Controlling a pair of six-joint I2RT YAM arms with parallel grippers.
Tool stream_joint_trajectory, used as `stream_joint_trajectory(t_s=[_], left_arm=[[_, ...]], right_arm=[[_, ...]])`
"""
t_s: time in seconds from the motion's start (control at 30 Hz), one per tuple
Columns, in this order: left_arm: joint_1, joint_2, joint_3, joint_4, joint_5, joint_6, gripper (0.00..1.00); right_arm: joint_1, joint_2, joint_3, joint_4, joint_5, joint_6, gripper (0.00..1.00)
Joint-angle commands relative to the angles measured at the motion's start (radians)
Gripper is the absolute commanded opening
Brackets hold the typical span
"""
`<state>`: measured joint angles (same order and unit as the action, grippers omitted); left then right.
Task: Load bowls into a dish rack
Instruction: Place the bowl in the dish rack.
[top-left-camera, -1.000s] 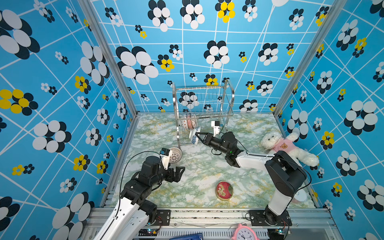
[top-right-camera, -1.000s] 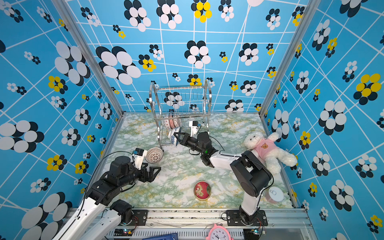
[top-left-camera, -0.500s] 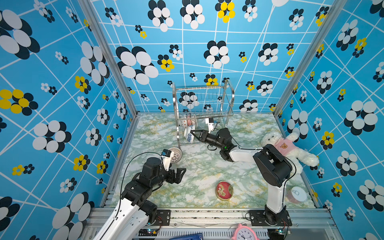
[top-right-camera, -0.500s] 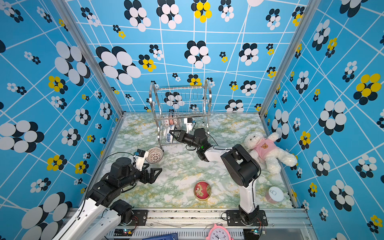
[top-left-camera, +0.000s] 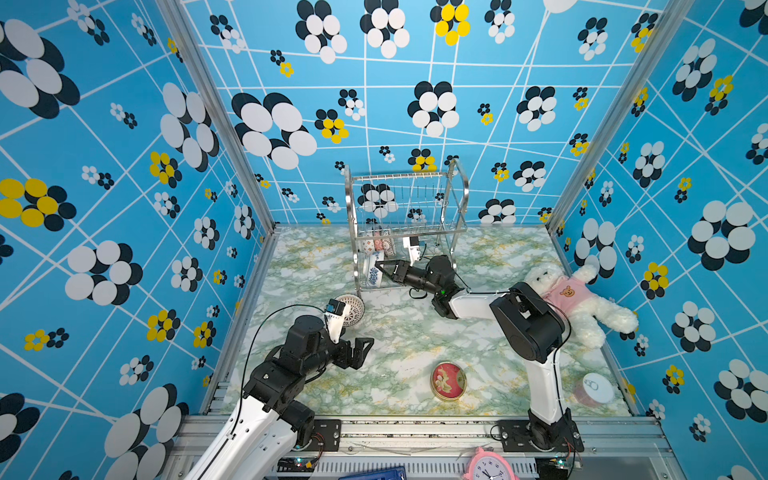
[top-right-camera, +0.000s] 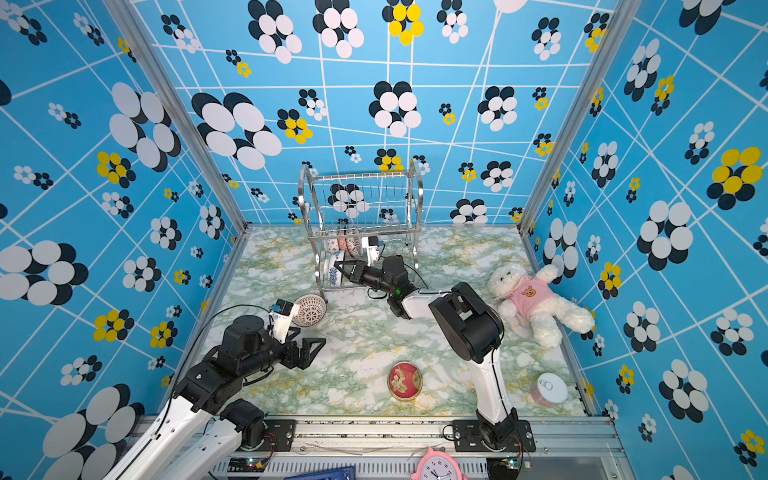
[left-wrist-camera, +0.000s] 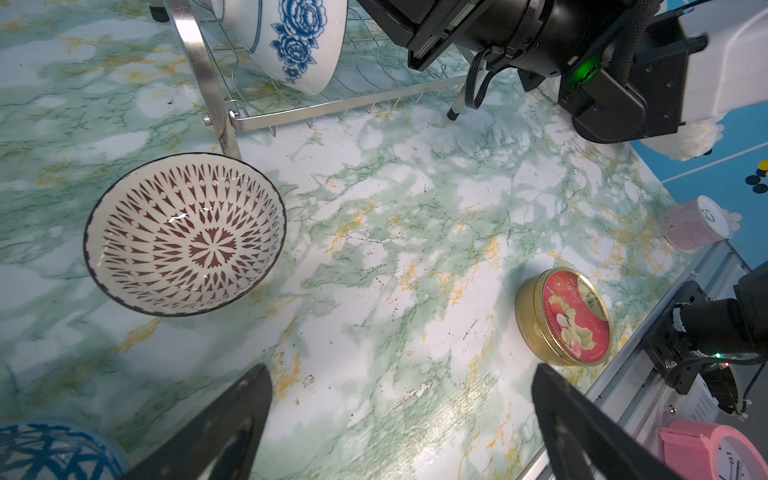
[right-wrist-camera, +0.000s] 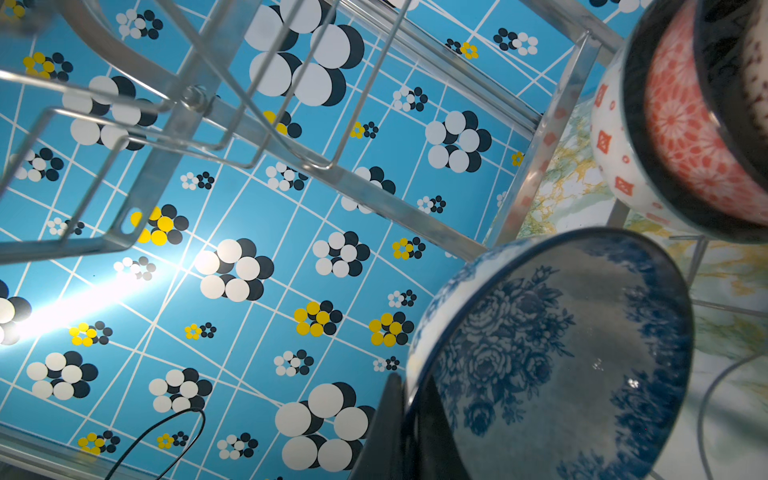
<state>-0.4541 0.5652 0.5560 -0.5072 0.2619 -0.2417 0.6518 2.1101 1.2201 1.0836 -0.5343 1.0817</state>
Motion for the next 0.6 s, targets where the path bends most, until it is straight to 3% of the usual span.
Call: stream_joint_trajectory(t_s=[0.0,0.57], left_arm=[[-0.005,-0.020,-0.021,0.025,-0.001,0.013,0.99],[-0.009,-0.040,-0.026,0.028,-0.027,0.012,0.99]], right_arm=[[-0.005,0.012,0.058,0.097,-0.016,-0.006,0.00],[-0.007,0.099,0.117,0.086,0.043,-0.028,0.00]])
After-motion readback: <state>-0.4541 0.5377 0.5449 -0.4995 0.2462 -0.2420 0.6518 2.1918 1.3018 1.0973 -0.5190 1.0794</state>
